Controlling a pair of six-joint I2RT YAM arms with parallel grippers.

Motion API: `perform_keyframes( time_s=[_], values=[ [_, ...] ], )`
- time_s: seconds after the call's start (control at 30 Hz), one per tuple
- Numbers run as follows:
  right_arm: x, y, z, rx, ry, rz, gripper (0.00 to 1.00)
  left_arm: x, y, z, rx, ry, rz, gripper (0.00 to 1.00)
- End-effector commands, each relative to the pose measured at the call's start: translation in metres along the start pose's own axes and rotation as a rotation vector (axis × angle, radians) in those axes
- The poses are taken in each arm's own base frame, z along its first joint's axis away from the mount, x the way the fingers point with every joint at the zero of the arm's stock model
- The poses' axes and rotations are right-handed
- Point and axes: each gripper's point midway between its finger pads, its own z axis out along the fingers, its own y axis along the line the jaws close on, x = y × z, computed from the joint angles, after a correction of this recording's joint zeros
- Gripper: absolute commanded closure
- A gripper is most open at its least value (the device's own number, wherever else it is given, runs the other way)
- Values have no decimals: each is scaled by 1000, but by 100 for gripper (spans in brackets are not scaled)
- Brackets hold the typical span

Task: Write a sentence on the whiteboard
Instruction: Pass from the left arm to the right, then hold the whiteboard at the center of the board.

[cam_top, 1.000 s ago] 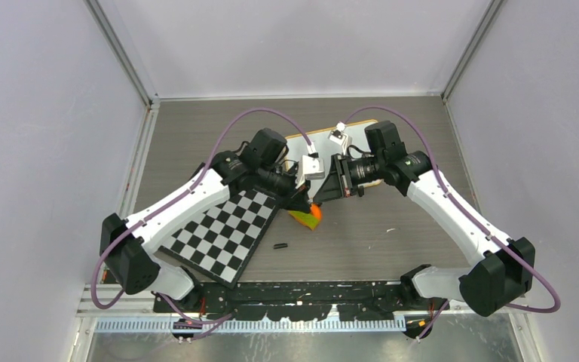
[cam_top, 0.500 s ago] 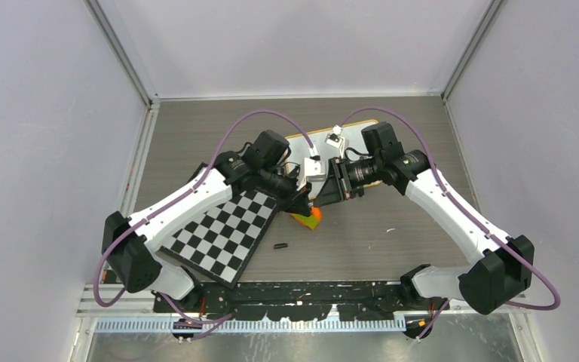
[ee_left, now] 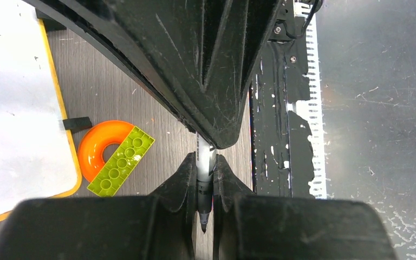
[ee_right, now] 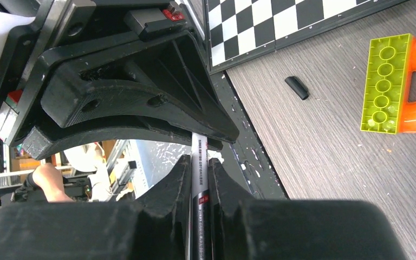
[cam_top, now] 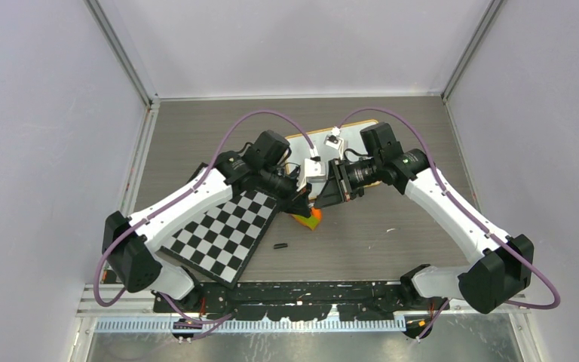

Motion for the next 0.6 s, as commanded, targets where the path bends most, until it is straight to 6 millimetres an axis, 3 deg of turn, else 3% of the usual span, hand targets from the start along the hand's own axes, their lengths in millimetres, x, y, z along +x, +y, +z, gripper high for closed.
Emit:
perform_keyframes(
  time_s=[0.0, 0.13, 0.33, 0.47, 0.57],
  values=[
    [-3, 23, -4, -54, 6, -36, 86, -19, 12, -6, -58, -40, 56, 100],
    [-6, 23, -4, -51, 2, -39, 100, -17, 15, -5, -75, -38, 49, 97],
    [-16, 9, -9, 30, -27, -59, 100, -18, 10, -17, -94, -24, 33, 40],
    [-27, -7, -17, 113, -51, -69, 100, -18, 13, -40, -150, -42, -1, 15],
    [-36, -22, -25, 193, -65, -90, 100, -14, 23, -59, -220, -55, -52, 3]
  ],
)
